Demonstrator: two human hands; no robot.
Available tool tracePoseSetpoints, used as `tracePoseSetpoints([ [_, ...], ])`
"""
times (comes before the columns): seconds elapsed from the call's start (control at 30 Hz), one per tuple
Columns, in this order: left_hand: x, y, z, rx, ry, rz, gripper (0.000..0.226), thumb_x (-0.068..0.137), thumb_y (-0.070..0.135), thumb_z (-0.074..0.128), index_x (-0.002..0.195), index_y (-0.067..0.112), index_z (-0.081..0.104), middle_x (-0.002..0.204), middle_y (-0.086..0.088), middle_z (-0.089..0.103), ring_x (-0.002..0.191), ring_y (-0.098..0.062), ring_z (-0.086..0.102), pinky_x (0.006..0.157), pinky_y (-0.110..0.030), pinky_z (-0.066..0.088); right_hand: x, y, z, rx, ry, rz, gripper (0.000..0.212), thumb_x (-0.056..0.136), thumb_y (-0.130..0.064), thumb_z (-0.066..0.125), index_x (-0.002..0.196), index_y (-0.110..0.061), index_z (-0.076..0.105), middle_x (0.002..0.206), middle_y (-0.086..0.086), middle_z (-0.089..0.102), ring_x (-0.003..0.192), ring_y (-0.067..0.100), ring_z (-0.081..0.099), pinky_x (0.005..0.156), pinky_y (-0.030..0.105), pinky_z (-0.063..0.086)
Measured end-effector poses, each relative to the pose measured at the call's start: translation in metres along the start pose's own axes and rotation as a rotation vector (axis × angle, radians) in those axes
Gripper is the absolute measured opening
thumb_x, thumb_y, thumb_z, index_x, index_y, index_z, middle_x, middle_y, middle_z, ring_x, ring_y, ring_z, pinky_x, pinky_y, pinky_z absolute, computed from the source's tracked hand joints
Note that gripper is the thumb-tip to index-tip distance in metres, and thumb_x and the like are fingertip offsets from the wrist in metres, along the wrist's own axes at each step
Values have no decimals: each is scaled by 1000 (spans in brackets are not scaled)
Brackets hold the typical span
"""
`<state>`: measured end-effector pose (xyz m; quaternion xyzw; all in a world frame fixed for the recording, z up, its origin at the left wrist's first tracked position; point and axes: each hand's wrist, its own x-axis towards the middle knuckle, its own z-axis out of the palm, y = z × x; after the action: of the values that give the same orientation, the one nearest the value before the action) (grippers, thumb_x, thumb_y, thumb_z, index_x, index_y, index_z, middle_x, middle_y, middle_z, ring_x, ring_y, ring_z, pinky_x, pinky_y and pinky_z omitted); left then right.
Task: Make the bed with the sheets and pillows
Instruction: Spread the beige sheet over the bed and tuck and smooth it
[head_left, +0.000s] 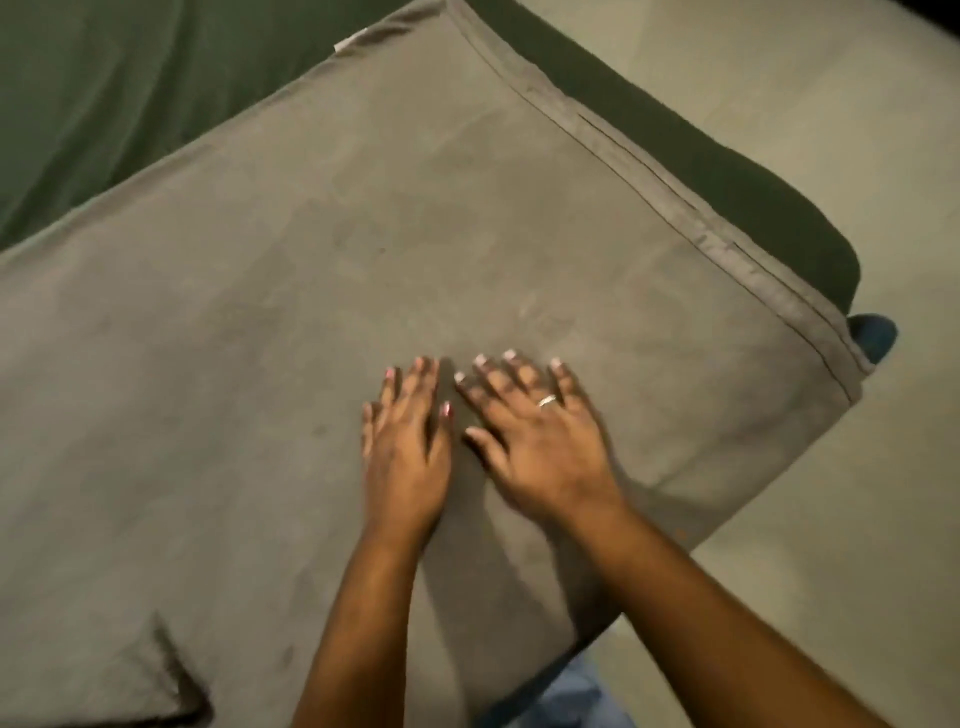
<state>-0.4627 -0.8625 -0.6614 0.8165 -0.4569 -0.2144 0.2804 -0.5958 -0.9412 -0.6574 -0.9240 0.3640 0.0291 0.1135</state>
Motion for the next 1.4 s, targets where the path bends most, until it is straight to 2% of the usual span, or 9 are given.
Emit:
tracePoseSetpoints([
  [0.17,-76,-36,-9,270,-93,82,59,94,52,20,150,36,16,156,14,7,145,-6,1,117,-33,0,-8,104,-33,-80,67,418,57,97,-55,18,151,-38,11,160,-7,12,148,20,7,118,50,4],
  [0.33,-110,-69,-39,354,-140,67,61,92,59,10,150,40,7,159,10,3,143,-5,-7,115,-31,-5,-24,114,-60,-36,67,824,61,99,-50,14,153,-22,8,161,10,3,147,34,2,117,55,1],
  [0.47,-147,-105,-65,357,-128,-2,63,91,60,8,150,38,7,160,8,3,146,-8,-4,116,-34,-3,-37,-16,-29,-61,111,469,58,98,-41,30,150,-16,25,159,15,10,146,37,9,116,57,6],
  [0.6,-184,-142,-78,314,-52,-82,58,94,48,11,150,31,12,157,10,4,144,-4,-5,118,-40,3,-83,-210,44,43,-78,49,59,93,-45,27,147,-22,36,155,3,30,143,25,27,115,49,13],
  [0.73,-208,-166,-85,350,37,-174,60,93,37,16,150,18,24,157,6,13,143,-5,3,118,-38,4,-104,-266,74,101,-115,-7,54,94,-44,31,145,-26,39,150,-1,39,141,21,32,114,46,16],
  [0.87,-209,-159,-82,417,72,-203,59,93,36,19,149,21,30,157,-1,25,145,-18,18,116,-44,11,-97,-215,68,10,-68,-106,56,93,-51,36,146,-32,36,152,-8,36,141,17,30,115,44,13],
  [1.0,-200,-126,-65,413,60,-317,64,94,45,14,151,17,22,158,-2,20,147,-26,15,115,-51,9,-93,-136,49,-60,-28,16,58,94,-54,32,149,-37,27,155,-10,29,144,17,25,116,44,10],
  [1.23,-157,-64,-15,454,18,-150,65,95,49,21,151,15,24,158,-3,23,146,-30,17,112,-58,14,-90,-10,16,-101,88,183,58,93,-55,28,149,-37,27,155,-6,29,144,21,22,116,47,11],
  [1.4,-123,-6,33,463,-40,-10,68,96,57,14,152,19,6,161,0,8,147,-26,-1,116,-53,4,-94,117,-8,-32,186,444,60,94,-55,20,151,-36,20,159,-1,19,146,28,13,116,54,7],
])
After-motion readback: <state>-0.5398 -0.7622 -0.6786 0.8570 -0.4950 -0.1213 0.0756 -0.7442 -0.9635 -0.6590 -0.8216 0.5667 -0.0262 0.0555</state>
